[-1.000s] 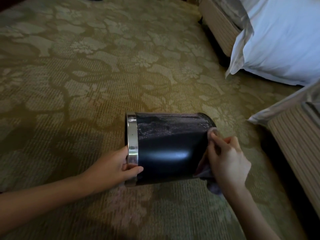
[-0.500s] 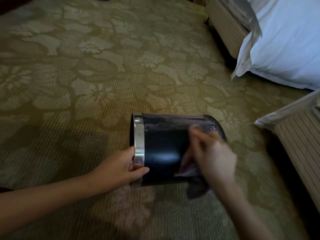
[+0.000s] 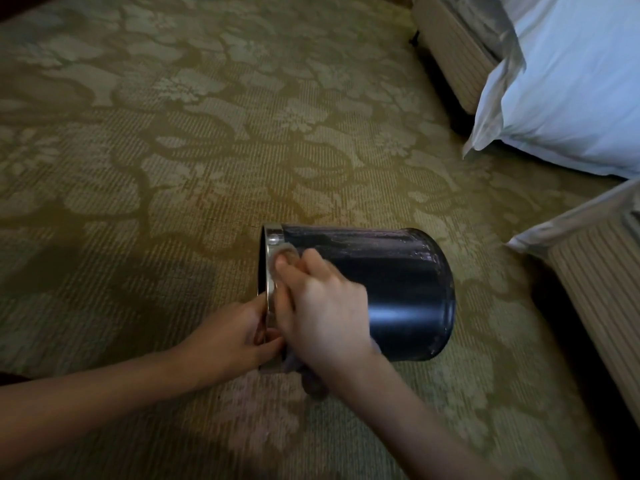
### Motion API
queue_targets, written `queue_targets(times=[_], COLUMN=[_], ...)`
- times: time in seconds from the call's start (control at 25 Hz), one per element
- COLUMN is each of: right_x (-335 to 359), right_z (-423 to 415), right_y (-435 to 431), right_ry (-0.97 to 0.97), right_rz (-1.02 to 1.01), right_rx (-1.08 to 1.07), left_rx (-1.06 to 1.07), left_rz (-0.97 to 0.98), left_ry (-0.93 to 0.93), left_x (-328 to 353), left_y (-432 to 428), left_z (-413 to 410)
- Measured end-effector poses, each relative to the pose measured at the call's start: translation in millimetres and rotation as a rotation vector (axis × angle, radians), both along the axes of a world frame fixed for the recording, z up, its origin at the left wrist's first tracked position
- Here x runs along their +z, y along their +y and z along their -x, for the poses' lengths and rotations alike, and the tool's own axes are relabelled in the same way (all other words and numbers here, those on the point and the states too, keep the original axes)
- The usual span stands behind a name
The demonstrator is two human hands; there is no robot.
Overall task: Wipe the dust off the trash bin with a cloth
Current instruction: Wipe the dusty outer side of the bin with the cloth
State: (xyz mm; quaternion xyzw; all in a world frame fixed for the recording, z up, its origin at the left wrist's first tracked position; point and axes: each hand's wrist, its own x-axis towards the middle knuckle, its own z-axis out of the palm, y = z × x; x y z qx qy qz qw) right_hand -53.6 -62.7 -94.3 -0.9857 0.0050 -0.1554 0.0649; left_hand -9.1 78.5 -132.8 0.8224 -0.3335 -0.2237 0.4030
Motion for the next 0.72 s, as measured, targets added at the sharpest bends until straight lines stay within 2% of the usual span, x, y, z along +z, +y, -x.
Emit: queue_targets(times=[0.08, 0.28, 0.4, 0.48, 0.72], right_x=[1, 12, 15, 14, 8], right_z=[-3, 32, 39, 33, -9], right_y=[-14, -128, -144, -126, -16], right_ry=[-0.023, 0.042, 0.040, 0.015, 0.009], right_rz=[-0.021, -0.075, -0.082, -0.061, 0.068], right_rx=[-0.028, -0.531, -0.622, -0.601, -0.116], left_rx=[0.004, -0.013, -0.030, -0.039, -0.046], left_rz=[0.025, -0.026, 0.000, 0.018, 0.045], left_ry=[0.000, -0.011, 0.000, -0.005, 0.019], left_x=[2, -9, -17, -20, -22], left_y=[1, 2, 6, 6, 6], left_z=[-1, 1, 2, 2, -2])
